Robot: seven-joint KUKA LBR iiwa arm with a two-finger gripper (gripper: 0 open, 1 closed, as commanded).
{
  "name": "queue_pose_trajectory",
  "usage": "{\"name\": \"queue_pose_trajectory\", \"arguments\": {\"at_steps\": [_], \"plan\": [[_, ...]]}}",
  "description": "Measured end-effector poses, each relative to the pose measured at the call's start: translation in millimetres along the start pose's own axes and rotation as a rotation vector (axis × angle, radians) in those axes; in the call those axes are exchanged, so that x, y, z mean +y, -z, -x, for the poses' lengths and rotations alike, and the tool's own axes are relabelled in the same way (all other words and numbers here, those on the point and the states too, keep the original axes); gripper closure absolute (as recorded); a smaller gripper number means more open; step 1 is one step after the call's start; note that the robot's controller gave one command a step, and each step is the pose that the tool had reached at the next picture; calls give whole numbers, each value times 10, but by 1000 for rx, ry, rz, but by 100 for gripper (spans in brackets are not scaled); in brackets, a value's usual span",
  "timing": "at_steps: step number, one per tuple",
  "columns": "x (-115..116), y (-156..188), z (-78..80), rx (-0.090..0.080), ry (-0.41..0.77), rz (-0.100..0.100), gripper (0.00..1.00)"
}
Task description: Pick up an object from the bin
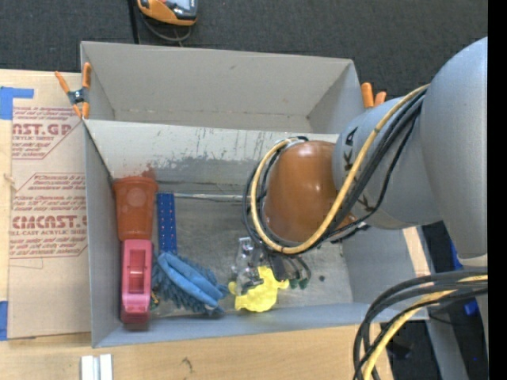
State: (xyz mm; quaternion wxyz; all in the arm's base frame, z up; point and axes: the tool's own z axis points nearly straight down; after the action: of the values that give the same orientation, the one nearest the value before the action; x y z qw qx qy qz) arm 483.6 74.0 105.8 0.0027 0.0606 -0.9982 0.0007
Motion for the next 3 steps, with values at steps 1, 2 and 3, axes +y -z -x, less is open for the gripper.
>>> {"name": "queue_pose_trajectory", "arguments": {"at_steps": [1,2,3], "plan": [[45,668,-15,-1,55,2,100],[-327,484,37,-19,141,0,100],[-405,643,-44,7,133,3,100]]}}
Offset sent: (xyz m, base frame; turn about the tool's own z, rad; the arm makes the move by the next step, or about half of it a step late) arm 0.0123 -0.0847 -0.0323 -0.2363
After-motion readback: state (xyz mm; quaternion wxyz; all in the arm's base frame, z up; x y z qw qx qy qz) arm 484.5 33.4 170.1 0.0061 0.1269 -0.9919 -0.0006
